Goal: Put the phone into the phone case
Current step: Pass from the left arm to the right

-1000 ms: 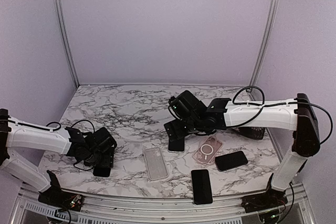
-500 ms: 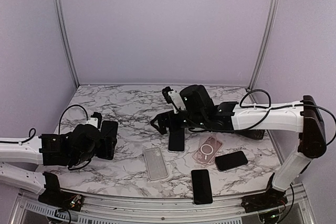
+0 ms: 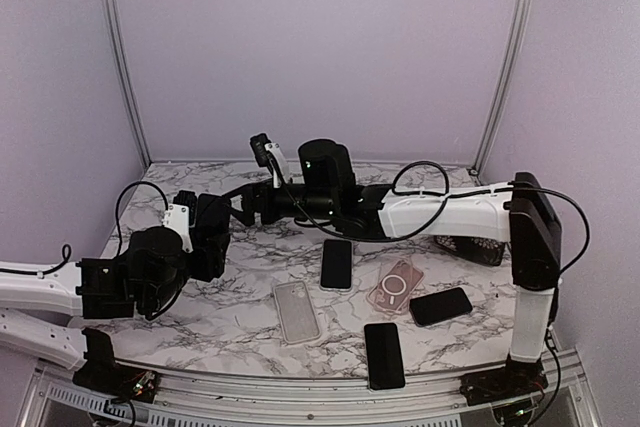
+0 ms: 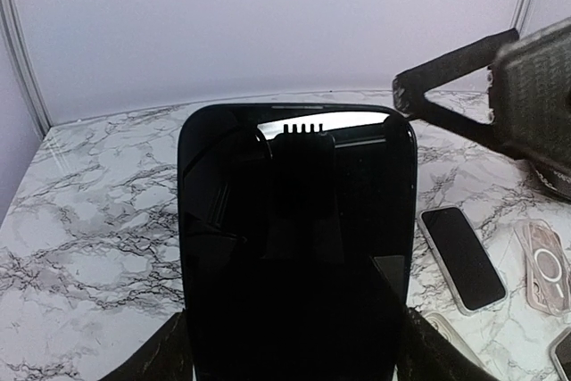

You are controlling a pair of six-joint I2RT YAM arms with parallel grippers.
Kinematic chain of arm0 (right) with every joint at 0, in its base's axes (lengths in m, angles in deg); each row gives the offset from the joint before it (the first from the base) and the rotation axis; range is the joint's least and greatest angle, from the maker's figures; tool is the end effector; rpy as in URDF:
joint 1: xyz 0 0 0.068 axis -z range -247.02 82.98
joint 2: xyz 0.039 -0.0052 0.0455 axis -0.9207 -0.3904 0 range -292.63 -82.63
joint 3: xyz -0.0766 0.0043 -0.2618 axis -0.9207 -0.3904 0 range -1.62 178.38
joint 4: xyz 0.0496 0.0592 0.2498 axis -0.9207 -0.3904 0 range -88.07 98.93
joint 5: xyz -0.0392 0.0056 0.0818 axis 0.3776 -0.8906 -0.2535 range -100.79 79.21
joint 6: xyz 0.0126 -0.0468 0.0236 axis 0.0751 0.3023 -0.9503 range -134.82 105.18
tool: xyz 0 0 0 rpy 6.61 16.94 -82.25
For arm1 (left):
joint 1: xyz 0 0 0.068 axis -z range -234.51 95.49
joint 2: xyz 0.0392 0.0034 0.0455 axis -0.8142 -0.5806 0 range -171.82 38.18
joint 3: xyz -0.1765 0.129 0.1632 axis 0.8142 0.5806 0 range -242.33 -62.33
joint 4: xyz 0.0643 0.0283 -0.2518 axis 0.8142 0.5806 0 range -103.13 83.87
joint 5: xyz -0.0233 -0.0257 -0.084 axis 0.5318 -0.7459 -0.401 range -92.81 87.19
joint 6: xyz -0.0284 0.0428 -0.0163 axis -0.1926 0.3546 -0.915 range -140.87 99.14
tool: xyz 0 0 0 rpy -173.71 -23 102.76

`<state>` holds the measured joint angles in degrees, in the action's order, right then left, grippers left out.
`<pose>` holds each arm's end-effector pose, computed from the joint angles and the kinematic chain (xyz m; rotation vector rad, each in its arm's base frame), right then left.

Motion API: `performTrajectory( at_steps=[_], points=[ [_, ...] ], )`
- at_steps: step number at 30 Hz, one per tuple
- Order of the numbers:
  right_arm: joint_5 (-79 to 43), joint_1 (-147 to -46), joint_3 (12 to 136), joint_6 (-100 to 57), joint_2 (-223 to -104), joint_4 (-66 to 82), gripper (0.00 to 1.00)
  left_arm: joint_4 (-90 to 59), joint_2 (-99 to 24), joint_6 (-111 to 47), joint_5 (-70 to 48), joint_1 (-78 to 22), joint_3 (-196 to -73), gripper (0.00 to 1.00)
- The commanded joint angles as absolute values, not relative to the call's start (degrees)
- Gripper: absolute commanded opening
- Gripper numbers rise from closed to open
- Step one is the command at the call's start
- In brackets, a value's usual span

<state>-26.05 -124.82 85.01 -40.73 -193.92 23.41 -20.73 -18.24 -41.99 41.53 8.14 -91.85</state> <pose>0.2427 0.4028 0.2927 -0.7337 1.7854 1.2620 0.1201 -0.1782 0.2432 0.1471 1.8135 -0.2976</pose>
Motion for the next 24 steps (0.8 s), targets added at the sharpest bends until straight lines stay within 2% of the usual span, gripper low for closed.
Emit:
performTrajectory(
  at_steps=[1,4,7,14,17,19,21,24],
  points=[
    [-30.15,-125.52,91.56,-42.02,-198.45,22.29,0.84,-27.03,-17.35,-38.90,44.66,8.52,-92.78,0.55],
    [-37.43,-125.99,92.51,-41.88,-200.84,24.93,0.82,-27.67,-17.59,-38.14,44.84,8.60,-92.75,0.55],
    [-40.33,-126.00,94.96,-42.16,-203.28,22.27,0.62,-27.80,-18.14,-38.57,44.59,8.60,-92.70,0.55],
    [-40.79,-125.43,91.86,-40.66,-201.09,23.20,0.17,-28.07,-18.50,-37.51,42.72,8.75,-93.35,0.56],
    [-41.55,-124.40,90.22,-39.02,-198.82,23.30,0.01,-28.07,-18.11,-36.54,39.30,8.86,-93.19,0.64],
    [-44.19,-122.97,88.99,-37.48,-197.00,22.76,0.00,-28.07,-17.55,-34.58,34.57,8.86,-93.07,0.77],
    [-46.61,-121.02,89.47,-33.40,-195.37,17.68,0.00,-27.98,-16.91,-31.17,28.71,8.86,-92.97,0.96],
    [-50.45,-117.48,89.63,-17.11,-190.70,7.16,0.00,-27.90,-16.38,-27.87,20.17,8.86,-92.73,0.99]
  ],
)
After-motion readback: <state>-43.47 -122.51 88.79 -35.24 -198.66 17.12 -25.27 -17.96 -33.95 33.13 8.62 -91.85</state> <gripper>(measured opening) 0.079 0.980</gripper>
